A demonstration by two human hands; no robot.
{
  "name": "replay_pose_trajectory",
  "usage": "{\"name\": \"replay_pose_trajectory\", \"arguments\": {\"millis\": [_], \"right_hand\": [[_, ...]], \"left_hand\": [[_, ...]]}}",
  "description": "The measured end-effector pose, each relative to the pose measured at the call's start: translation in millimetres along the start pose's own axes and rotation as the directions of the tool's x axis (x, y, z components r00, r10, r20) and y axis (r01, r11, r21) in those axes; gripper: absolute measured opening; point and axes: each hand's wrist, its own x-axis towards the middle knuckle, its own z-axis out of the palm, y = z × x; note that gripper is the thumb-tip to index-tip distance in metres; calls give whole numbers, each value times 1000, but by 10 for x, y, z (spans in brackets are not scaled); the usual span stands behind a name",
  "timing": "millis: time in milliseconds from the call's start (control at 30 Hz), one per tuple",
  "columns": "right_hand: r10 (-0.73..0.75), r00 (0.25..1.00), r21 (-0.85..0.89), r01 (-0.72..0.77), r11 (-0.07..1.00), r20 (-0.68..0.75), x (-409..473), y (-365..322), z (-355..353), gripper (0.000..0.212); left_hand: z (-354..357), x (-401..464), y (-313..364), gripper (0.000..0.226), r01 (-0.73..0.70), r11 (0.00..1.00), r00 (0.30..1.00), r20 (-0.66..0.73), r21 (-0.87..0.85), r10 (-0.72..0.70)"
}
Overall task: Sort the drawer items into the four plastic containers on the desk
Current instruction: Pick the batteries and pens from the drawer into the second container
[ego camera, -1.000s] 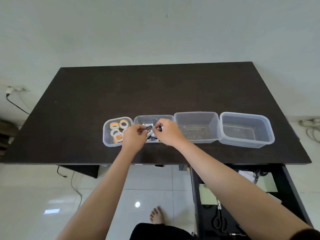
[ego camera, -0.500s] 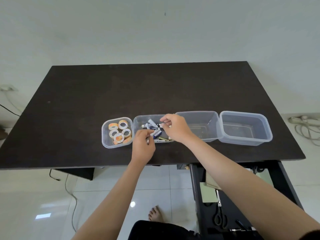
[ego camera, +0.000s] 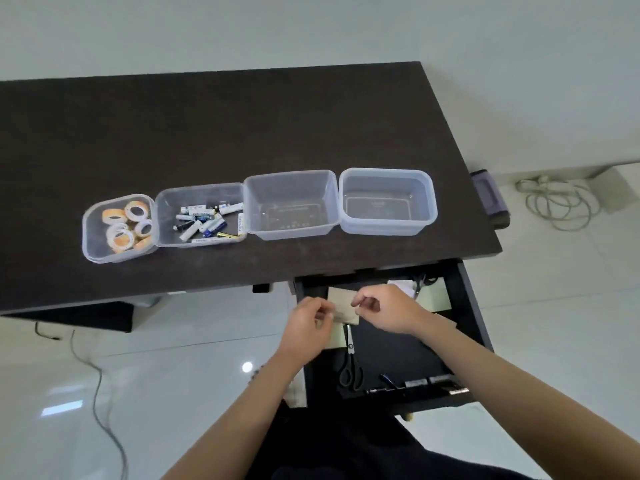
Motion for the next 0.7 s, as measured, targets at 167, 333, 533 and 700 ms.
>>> {"name": "replay_pose_trajectory", "arguments": {"millis": [167,333,533,700], "right_hand": [[121,976,-157,-93,983,180,-328,922,-1,13],[162,960,-206,-115,972,229,-463,1480,9,16],[286,890,-438,-112,892,355,-406,1791,20,19],[369,822,-544,-87,835,434,-402,1913,76,29]], "left_hand": [[786,-177,-56,15,173,982,956,224,79,-187],[1238,-325,-139,16,319,922,877,300,218,-374],[1393,-415,-106,36,320,827,759,398,462,-515],[1470,-360,-90,41,325,806,710,435,495,-553]]}}
